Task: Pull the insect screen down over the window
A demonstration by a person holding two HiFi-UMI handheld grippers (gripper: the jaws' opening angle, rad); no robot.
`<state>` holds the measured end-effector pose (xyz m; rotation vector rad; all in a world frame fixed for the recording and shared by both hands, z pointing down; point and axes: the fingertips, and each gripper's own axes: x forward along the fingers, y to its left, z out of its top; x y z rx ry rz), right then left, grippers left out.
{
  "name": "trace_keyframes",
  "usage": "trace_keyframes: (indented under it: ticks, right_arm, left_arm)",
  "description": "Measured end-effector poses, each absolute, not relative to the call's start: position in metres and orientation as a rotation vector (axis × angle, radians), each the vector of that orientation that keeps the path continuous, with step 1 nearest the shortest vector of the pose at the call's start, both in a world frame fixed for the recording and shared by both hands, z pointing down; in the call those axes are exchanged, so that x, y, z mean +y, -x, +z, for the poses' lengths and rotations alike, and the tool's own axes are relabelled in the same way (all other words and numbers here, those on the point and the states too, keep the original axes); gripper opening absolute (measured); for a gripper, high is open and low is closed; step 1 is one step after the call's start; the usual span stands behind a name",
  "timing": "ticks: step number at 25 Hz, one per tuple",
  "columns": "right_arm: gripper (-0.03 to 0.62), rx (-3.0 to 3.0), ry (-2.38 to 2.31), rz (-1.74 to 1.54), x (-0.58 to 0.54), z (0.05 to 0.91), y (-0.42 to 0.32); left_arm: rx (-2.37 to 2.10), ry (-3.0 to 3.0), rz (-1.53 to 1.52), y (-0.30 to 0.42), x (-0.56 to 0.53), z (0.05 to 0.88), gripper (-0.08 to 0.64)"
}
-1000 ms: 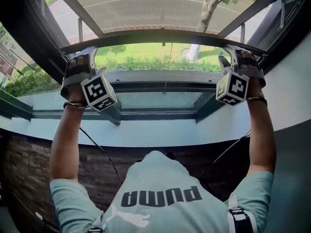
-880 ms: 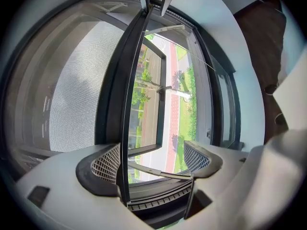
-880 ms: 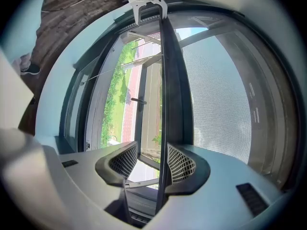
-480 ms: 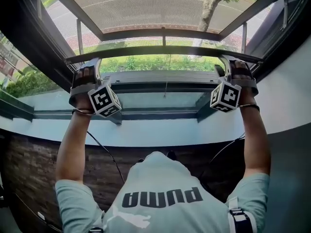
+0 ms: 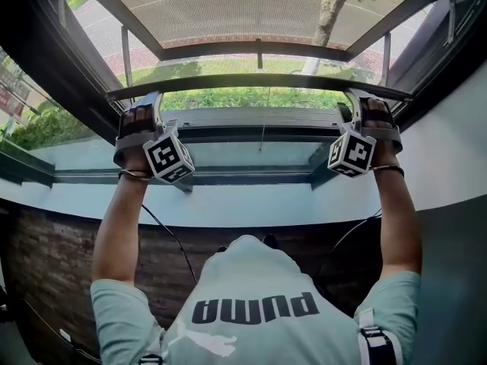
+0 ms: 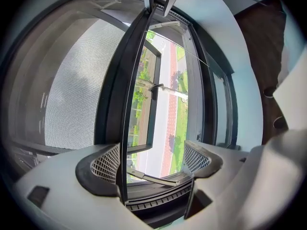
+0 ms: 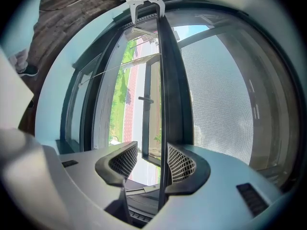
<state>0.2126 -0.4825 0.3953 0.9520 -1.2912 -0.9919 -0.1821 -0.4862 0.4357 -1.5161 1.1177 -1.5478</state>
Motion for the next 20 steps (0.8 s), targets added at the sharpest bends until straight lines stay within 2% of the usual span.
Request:
trace_keyframes:
  ticks: [9,20]
  right_arm:
    - [0.196,-1.302,-0.889,-0.928,-0.479,0.448,-0.213]
    - [0.196,-1.292,-0.937,-0.937,-0.481,0.462,-0.212]
  left_arm:
    - [1.077,1.546,-1.618,0.185,-0.481,0.485,0.407]
    - [1.112,1.529,-1.612,0.182,-0.484,0.502,0.406]
